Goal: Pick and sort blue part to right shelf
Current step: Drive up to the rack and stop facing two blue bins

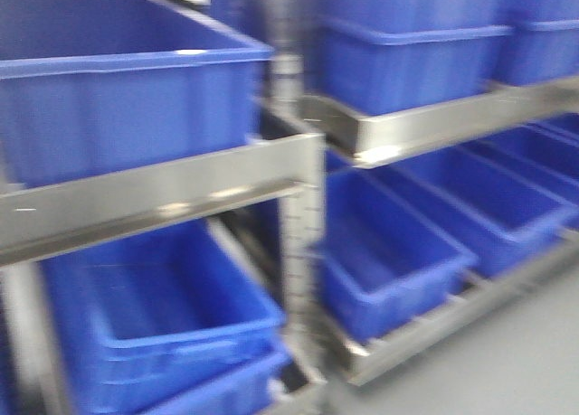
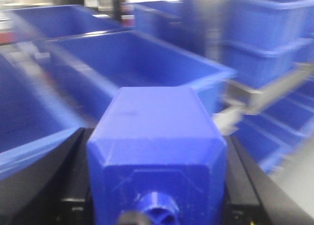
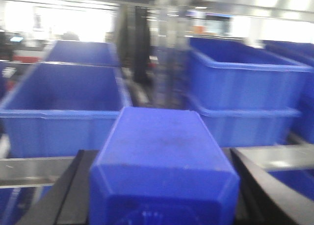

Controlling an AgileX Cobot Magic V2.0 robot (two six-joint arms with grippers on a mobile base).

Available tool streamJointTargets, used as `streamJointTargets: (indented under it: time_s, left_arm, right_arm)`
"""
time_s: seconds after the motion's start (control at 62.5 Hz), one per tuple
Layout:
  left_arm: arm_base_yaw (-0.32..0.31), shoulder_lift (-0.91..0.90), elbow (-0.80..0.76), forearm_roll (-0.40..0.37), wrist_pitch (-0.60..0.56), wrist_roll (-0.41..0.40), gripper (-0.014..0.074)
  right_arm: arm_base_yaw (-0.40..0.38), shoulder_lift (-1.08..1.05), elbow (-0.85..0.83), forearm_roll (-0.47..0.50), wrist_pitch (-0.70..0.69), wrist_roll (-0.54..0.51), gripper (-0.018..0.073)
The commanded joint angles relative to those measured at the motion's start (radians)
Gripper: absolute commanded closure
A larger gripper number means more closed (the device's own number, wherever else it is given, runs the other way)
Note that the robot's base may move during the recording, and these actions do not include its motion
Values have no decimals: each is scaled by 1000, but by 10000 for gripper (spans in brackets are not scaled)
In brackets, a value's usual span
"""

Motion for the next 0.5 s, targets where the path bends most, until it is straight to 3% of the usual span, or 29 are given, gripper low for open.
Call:
streamJointTargets:
  time_s: [0.0,0.48]
  left_arm:
    - [-5,-6,-26,6,-95,0,326]
    - [-5,-6,-26,6,-95,0,326]
  right_arm:
    - [-2,-9,-33,-27,-82,-5,375]
    - [-2,-9,-33,-27,-82,-5,375]
